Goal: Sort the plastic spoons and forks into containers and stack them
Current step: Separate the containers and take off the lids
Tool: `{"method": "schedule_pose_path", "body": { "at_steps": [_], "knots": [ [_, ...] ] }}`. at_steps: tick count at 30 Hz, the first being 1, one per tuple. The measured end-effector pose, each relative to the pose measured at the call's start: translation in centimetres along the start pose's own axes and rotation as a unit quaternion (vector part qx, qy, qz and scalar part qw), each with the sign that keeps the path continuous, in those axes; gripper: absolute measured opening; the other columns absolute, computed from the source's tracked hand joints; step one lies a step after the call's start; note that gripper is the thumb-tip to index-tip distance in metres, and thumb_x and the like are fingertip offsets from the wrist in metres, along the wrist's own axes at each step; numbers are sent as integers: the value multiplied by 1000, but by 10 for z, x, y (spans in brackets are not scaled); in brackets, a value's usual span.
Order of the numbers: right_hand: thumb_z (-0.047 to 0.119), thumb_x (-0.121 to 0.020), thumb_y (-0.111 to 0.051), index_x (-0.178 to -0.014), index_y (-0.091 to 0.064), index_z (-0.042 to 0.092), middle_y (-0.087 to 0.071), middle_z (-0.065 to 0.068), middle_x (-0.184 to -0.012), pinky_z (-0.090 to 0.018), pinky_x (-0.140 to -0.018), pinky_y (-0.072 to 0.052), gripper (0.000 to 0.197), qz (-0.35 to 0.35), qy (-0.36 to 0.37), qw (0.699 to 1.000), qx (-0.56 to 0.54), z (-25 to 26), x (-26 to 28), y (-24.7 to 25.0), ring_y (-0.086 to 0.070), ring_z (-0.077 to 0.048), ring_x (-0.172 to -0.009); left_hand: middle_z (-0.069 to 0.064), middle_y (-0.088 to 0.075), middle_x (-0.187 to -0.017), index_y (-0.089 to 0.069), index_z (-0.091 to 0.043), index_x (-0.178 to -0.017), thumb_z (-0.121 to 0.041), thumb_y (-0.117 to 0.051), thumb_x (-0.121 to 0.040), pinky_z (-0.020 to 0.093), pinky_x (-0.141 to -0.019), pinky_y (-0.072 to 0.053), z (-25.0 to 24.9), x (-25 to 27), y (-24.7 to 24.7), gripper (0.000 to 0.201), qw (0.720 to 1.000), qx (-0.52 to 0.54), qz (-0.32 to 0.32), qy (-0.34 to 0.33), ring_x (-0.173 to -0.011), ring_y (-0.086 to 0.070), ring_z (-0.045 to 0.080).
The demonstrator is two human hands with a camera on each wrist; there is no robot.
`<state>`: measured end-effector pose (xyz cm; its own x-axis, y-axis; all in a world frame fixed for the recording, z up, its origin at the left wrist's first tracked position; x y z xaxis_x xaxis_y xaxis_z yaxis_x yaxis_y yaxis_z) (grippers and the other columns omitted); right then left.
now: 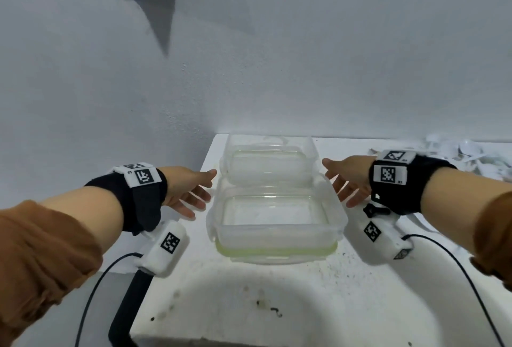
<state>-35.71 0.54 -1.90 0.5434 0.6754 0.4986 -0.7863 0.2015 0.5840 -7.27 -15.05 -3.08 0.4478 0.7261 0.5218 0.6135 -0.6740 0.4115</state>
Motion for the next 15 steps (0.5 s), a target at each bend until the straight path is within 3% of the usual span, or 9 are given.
{"method": "schedule_pose_path", "body": {
  "at_steps": [5,10,15],
  "knots": [
    [51,-96,-37,-113,-59,10,-62,-12,-95,-50,-82,-55,50,-11,-4,1000,-29,-15,21,-19,-65,-35,-86,9,-61,-94,-55,-5,-119,-47,-43,-95,35,-60,-58,13,22,-16,49,999,-2,35,-2,-73,-60,20],
    [43,-98,-38,-120,-57,13,-60,-10,-91,-52,-82,-55,41,-52,0,996,-68,-19,28,-29,-66,-35,-87,9,-60,-90,-60,-8,-95,-43,-42,-97,37,-72,-56,14,31,-29,40,999,8,34,-19,-70,-59,21],
    [43,-97,-39,-118,-57,13,-61,-12,-92,-54,-85,-52,41,-59,-2,994,-94,-18,27,-33,-66,-36,-87,9,-59,-83,-59,-7,-89,-41,-44,-97,32,-62,-57,14,31,-26,38,999,32,14,-22,-65,-59,22]
  ]
}}
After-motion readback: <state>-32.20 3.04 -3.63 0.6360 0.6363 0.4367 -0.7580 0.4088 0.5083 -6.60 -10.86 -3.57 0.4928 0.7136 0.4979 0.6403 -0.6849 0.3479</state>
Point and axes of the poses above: each hand's wrist, its own x-axis away from the middle knuckle, its own y-axis out of the back of the hand, z = x × y, the point moved 8 cm from there along -x, towards the middle knuckle
